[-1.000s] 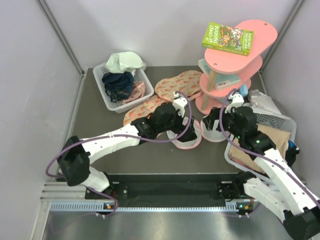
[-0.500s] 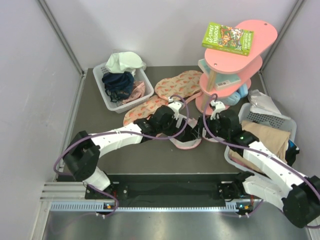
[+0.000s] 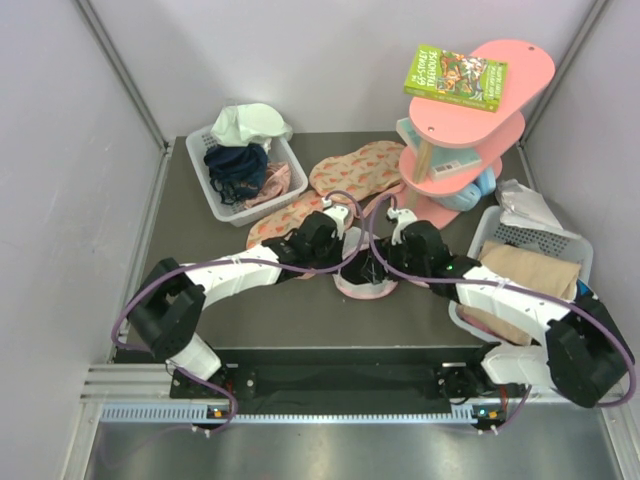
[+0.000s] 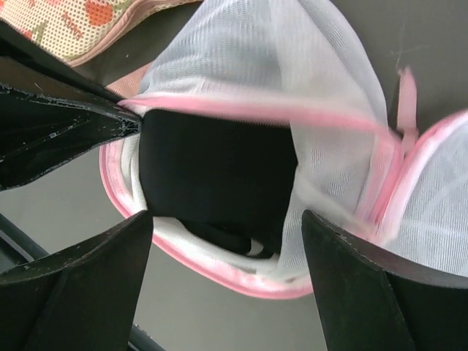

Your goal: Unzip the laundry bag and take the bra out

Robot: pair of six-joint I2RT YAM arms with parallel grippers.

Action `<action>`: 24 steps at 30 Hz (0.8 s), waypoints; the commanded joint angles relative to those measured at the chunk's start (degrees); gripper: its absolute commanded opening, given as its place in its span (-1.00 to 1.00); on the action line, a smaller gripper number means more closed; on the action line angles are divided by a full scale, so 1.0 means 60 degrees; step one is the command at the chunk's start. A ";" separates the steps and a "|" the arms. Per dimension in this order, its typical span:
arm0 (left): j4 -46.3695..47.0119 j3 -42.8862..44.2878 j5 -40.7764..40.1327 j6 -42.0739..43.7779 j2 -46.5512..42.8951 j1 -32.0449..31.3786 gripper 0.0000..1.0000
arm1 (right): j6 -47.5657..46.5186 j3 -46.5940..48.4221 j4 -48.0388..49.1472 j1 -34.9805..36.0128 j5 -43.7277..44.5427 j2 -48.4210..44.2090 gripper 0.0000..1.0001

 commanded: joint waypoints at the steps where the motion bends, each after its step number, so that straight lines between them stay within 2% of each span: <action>1: 0.0269 -0.0242 0.0176 -0.0220 -0.0281 0.0184 -0.93 | -0.0031 0.0725 0.0966 0.0264 0.0333 0.0512 0.65; 3: 0.0298 -0.0315 0.0176 -0.0264 -0.0354 0.0258 -1.00 | -0.0060 0.0901 0.1055 0.0337 0.0406 0.0849 0.66; 14: 0.0621 -0.0594 0.0572 -0.0513 -0.0662 0.0595 -1.00 | -0.0309 0.2073 0.0749 0.1215 0.1326 0.2344 0.68; 24: 0.0899 -0.0565 0.0806 -0.0718 -0.0779 0.0785 -1.00 | -0.0177 0.2205 0.0309 0.1743 0.2178 0.3105 0.73</action>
